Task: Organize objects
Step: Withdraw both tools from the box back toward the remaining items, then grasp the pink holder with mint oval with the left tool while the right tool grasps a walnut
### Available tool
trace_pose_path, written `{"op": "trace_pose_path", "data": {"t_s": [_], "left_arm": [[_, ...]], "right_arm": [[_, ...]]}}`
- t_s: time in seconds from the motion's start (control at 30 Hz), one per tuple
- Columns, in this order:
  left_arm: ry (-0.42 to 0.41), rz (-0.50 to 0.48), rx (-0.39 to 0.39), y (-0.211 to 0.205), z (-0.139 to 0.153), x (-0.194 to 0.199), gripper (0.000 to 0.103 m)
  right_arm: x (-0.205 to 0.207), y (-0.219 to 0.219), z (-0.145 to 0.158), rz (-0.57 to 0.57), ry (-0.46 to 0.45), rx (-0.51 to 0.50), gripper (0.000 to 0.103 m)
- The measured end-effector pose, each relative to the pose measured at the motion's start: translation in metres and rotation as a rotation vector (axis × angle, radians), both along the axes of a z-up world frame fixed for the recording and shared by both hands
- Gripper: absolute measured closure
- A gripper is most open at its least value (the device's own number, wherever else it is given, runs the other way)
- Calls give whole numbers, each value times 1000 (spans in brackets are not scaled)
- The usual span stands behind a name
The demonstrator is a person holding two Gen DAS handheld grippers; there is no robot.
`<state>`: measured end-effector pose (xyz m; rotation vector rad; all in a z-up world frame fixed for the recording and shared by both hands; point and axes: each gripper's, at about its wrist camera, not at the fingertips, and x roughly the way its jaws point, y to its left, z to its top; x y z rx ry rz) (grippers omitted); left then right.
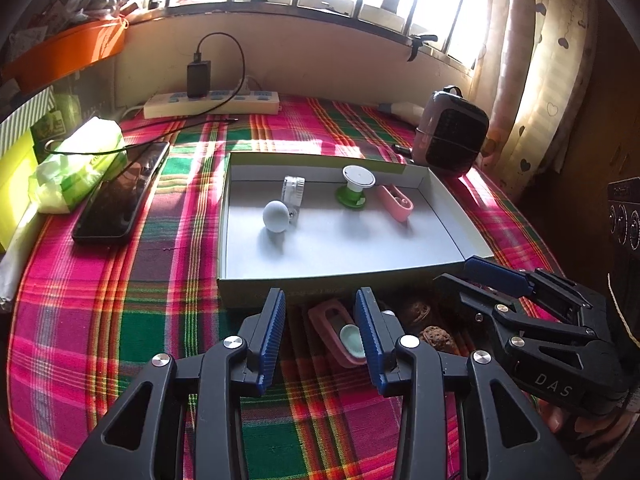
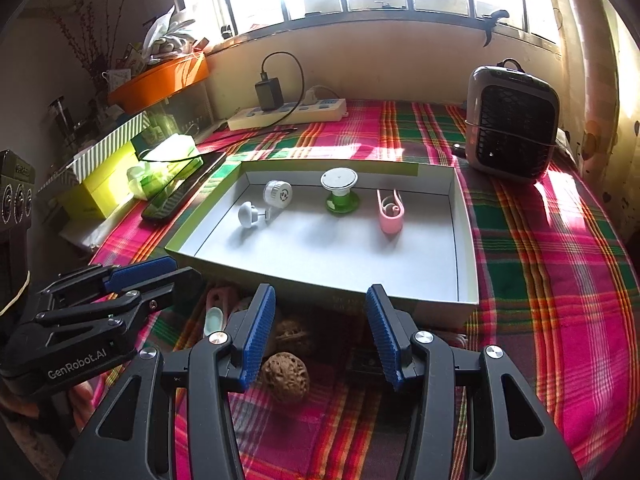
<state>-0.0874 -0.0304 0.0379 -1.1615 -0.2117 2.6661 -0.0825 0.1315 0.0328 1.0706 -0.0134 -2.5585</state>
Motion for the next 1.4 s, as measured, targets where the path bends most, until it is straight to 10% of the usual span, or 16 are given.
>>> {"op": "trace_pose_path", "data": {"t_s": [1.4], "left_arm": [[-67, -47, -68, 5, -17, 7, 66]], "right_arm": [[25, -15, -27, 110, -38, 104, 64]]}}
